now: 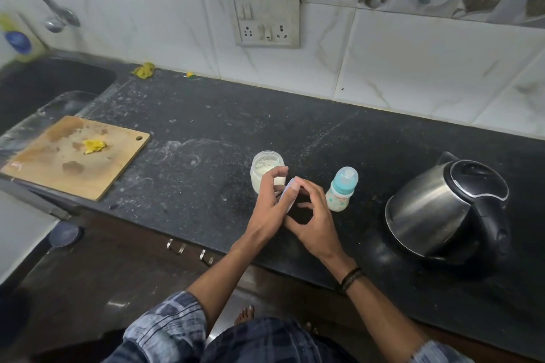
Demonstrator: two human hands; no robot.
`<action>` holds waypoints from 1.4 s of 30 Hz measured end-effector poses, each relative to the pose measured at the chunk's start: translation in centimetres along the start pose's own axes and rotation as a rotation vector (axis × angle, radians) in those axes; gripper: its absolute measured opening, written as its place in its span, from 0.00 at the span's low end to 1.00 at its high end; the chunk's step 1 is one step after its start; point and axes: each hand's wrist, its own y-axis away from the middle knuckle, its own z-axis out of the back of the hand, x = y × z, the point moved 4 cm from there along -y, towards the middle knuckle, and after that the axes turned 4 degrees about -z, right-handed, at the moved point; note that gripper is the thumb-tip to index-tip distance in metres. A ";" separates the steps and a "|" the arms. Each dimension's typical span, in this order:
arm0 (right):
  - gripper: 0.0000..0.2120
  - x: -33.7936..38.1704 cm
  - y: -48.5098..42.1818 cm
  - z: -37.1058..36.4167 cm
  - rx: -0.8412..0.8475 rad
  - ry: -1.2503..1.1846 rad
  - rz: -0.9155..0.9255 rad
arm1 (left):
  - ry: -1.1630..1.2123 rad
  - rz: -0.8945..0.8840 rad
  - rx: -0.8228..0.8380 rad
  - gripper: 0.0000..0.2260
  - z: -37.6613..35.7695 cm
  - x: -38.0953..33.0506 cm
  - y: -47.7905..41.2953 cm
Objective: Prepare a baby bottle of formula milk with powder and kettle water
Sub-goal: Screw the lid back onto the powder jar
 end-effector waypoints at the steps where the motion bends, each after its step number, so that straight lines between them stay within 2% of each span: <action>1: 0.38 0.2 -0.3 -0.1 -0.001 -0.010 -0.003 | -0.001 -0.007 -0.011 0.22 0.4 -0.2 -0.1; 8: 0.38 1.0 -3.4 -0.4 -0.048 0.009 -0.048 | -0.075 -0.085 -0.256 0.15 4.1 -0.6 -0.9; 11: 0.39 1.1 -4.9 -0.7 -0.034 0.058 -0.045 | -0.121 -0.100 -0.283 0.11 5.7 0.5 -1.8; 18: 0.39 0.9 -7.4 -1.7 0.028 0.221 -0.057 | -0.207 -0.057 -0.218 0.26 7.6 2.8 -3.6; 24: 0.40 1.1 -8.9 -1.9 0.107 0.348 -0.110 | -0.286 0.080 -0.011 0.42 7.8 5.4 -4.7; 27: 0.40 1.5 -9.7 -2.1 0.173 0.425 -0.135 | -0.327 0.082 0.064 0.45 7.5 5.9 -5.1; 33: 0.38 2.6 -11.7 -2.8 0.303 0.583 -0.136 | -0.342 0.094 0.084 0.50 7.1 5.9 -5.9; 42: 0.39 3.3 -13.1 -4.0 0.427 0.756 -0.156 | -0.303 0.099 0.066 0.43 6.9 6.3 -6.3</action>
